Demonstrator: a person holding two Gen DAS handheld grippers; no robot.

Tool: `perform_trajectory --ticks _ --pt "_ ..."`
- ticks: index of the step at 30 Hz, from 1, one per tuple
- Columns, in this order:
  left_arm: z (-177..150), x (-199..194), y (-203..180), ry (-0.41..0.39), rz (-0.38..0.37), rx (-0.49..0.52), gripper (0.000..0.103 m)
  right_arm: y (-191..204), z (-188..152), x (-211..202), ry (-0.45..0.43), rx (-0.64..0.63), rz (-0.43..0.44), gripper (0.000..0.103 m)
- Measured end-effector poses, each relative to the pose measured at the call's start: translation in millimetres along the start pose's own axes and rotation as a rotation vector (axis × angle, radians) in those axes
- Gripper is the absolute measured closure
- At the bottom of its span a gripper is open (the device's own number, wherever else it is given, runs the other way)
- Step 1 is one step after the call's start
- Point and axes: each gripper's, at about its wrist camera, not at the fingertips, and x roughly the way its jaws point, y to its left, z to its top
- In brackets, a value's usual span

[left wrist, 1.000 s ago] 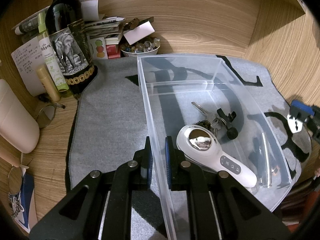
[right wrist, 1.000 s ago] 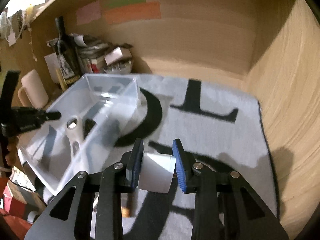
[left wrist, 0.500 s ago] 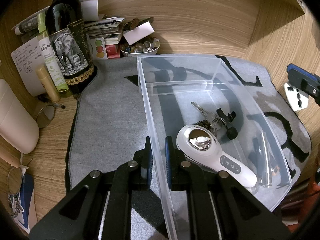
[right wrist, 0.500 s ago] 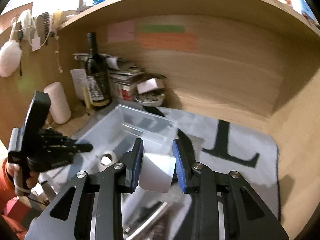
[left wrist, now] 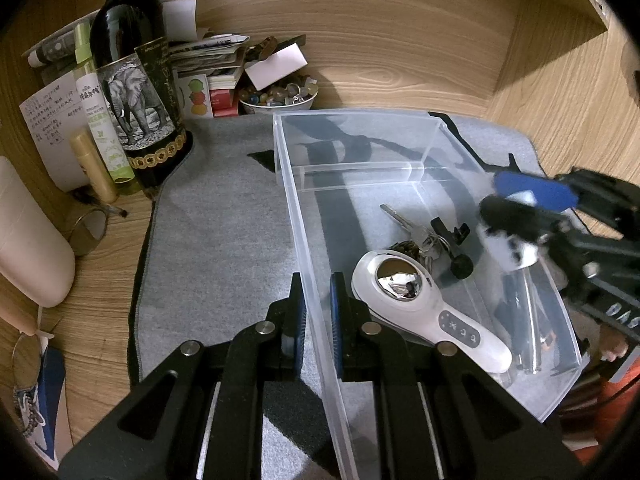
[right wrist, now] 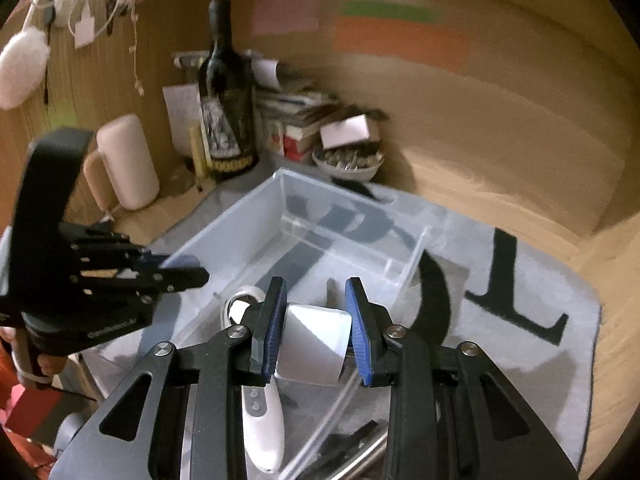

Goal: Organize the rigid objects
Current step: 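Carry the white adapter over the box with the right tool, then open the right tool to release the white adapter into the box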

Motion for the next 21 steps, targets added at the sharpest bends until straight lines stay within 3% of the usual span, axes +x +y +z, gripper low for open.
perform_trajectory --ticks 9,21 --pt "-0.1 0.1 0.3 -0.002 -0.005 -0.003 0.093 5.7 -4.6 30.9 0.105 -0.003 0.014 0.075" --pt "-0.2 0.0 0.5 -0.002 -0.005 -0.003 0.093 4.8 -5.5 32.9 0.120 -0.003 0.014 0.074"
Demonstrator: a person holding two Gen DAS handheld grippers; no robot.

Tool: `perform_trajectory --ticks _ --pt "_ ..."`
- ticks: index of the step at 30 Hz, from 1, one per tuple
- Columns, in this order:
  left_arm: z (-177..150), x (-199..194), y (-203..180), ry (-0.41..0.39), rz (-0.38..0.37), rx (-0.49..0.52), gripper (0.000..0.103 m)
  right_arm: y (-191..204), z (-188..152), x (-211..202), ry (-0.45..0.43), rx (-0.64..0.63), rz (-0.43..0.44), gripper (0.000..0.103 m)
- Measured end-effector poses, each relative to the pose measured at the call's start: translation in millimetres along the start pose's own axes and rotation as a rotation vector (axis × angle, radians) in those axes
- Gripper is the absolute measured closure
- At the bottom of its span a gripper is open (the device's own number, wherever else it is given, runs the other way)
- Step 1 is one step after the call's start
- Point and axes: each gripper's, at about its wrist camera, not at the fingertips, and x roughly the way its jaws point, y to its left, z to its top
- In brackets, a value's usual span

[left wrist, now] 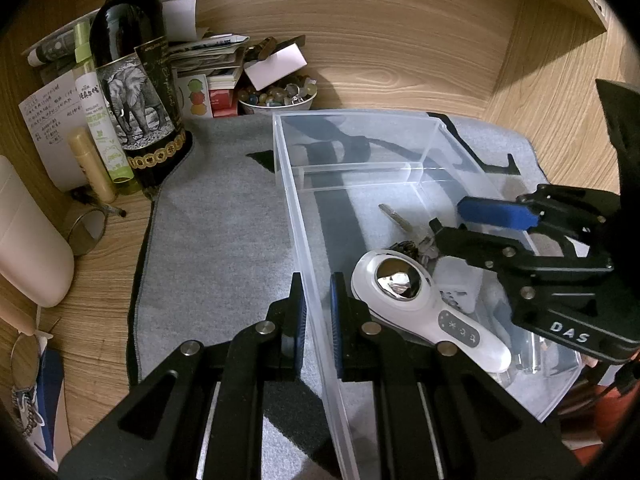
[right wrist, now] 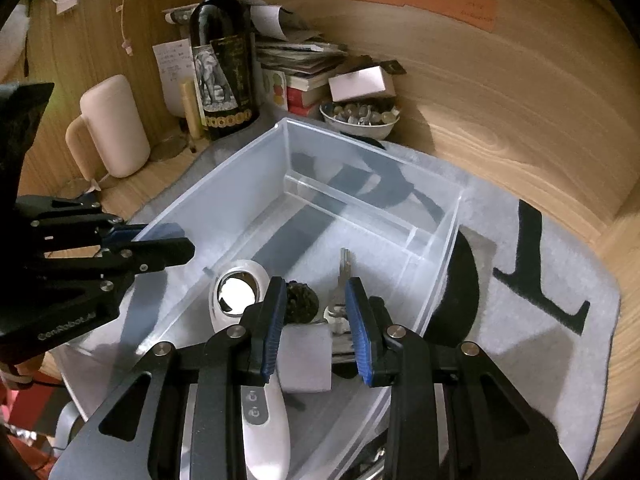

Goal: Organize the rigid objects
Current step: 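Open the right tool to release the white adapter into the box, then grasp the black-and-gold lighter on the mat with the right tool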

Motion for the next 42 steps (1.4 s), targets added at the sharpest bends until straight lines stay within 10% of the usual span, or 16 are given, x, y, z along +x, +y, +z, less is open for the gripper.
perform_trajectory --ticks 25,42 --pt "-0.5 -0.2 0.2 -0.001 -0.001 -0.002 0.093 -38.4 -25.2 -80.8 -0.151 0.099 -0.156 0.052" --pt "-0.8 -0.4 0.7 -0.001 -0.001 -0.002 0.093 -46.6 -113.0 -44.3 0.108 0.190 -0.124 0.052"
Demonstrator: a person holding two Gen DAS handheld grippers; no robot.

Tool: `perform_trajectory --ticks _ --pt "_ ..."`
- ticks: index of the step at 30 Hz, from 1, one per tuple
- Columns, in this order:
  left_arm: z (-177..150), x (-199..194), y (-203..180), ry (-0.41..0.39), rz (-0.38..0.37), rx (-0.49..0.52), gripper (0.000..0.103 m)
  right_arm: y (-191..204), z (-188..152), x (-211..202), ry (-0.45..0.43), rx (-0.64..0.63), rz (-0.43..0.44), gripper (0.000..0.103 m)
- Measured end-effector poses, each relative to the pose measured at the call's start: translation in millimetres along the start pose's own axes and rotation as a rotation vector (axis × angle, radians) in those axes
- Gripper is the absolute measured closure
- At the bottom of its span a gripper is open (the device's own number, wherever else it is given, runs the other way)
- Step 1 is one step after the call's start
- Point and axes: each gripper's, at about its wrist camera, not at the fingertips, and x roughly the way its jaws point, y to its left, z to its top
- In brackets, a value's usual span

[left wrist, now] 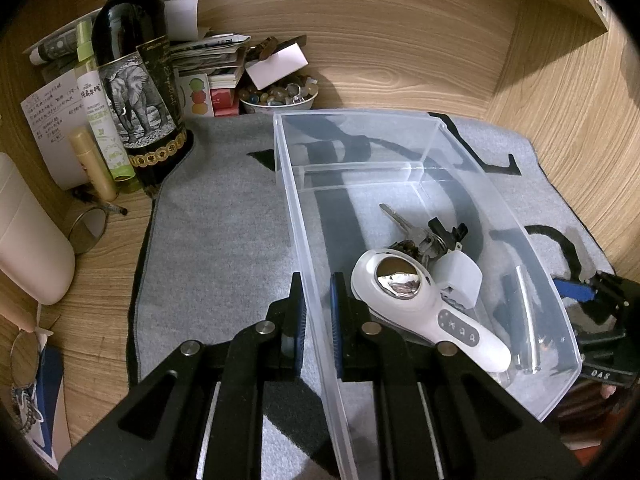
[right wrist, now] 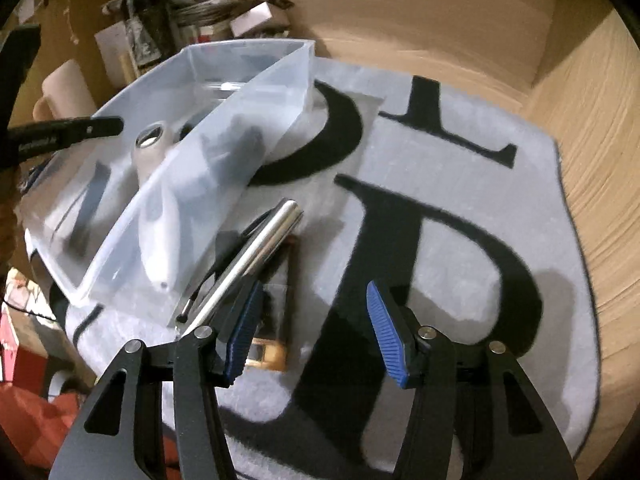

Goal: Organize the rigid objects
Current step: 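Grasp the black-and-gold lighter on the mat with the right tool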

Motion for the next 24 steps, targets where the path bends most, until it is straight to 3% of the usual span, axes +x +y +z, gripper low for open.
perform_trajectory --ticks 6,7,10,17,24 --pt "-1.1 -0.7 0.7 -0.001 0.000 0.000 0.093 6.7 -4.7 12.1 0.020 -0.018 0.004 0.053" --pt "-1.1 -0.7 0.7 0.000 0.000 0.000 0.093 7.5 -5.8 12.2 0.007 -0.023 -0.003 0.057" --pt "-2.5 -1.5 1.3 0.000 0.003 0.002 0.093 5.8 -3.3 10.7 -0.003 -0.024 0.003 0.081" --pt "-2.6 -1.6 1.1 0.000 0.002 0.002 0.093 -6.4 3.9 5.3 -0.033 0.015 -0.027 0.081" --pt "-2.6 -1.5 1.0 0.000 0.002 0.001 0.093 -12.3 21.3 -19.1 -0.124 0.033 -0.052 0.081"
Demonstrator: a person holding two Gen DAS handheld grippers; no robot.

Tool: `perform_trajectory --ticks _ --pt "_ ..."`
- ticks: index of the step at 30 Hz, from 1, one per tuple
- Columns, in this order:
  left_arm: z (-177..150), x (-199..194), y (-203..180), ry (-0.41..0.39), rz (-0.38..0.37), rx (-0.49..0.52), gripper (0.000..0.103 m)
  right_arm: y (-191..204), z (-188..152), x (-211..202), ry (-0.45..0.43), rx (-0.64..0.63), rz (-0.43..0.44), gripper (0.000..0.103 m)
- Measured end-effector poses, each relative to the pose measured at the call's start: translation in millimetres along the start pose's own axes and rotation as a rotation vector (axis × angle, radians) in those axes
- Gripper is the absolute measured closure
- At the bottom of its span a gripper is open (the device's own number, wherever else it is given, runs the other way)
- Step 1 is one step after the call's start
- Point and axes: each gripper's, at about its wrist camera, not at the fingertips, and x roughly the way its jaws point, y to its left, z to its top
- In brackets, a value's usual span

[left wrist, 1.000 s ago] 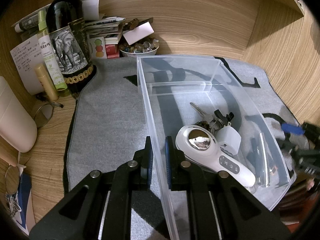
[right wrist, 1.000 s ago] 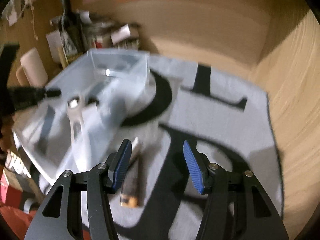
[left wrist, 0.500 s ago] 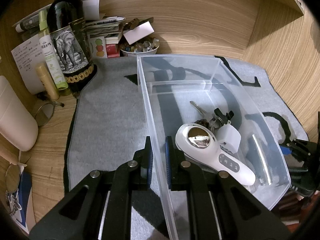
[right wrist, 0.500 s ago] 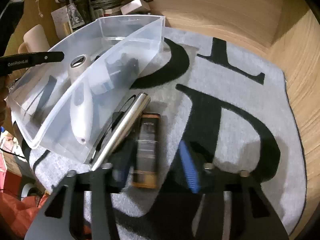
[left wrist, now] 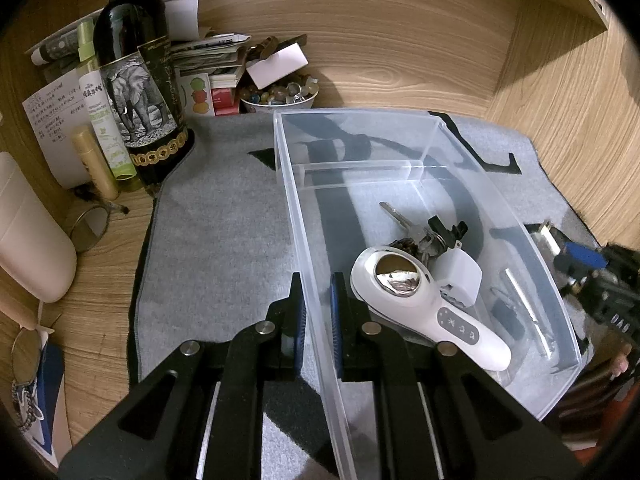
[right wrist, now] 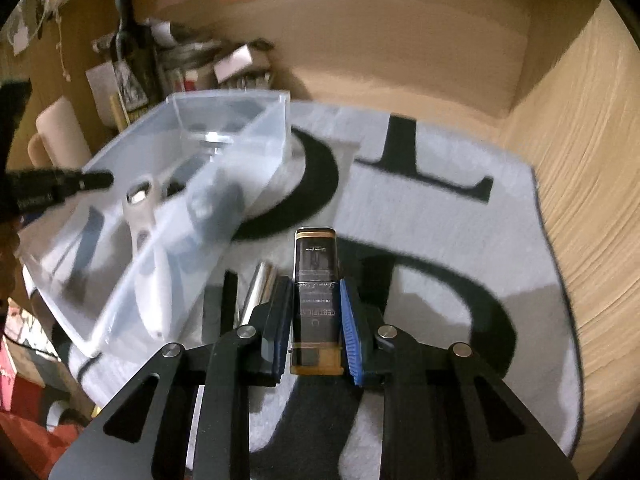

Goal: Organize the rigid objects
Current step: 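Grasp the black-and-gold lighter on the mat with the right tool, then carry the lighter into the box and open the right tool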

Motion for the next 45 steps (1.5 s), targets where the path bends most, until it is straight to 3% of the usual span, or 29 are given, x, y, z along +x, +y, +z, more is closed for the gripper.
perform_trajectory --ticks 13,22,31,45 --pt "0.0 0.0 -0.1 0.000 0.000 -0.001 0.093 20.8 49.1 -33.3 -0.185 -0.072 0.018 0.081" --pt "-0.6 -0.3 -1.1 -0.001 -0.002 -0.002 0.093 46.3 75.2 -27.5 -0.233 -0.117 0.085 0.081" --pt "-0.9 -0.7 -3.5 -0.001 -0.004 -0.003 0.093 76.4 94.2 6.4 -0.162 -0.175 0.149 0.081" --pt "-0.7 -0.3 -4.7 -0.003 -0.004 -0.003 0.093 104.0 90.9 66.8 0.053 -0.289 0.188 0.081"
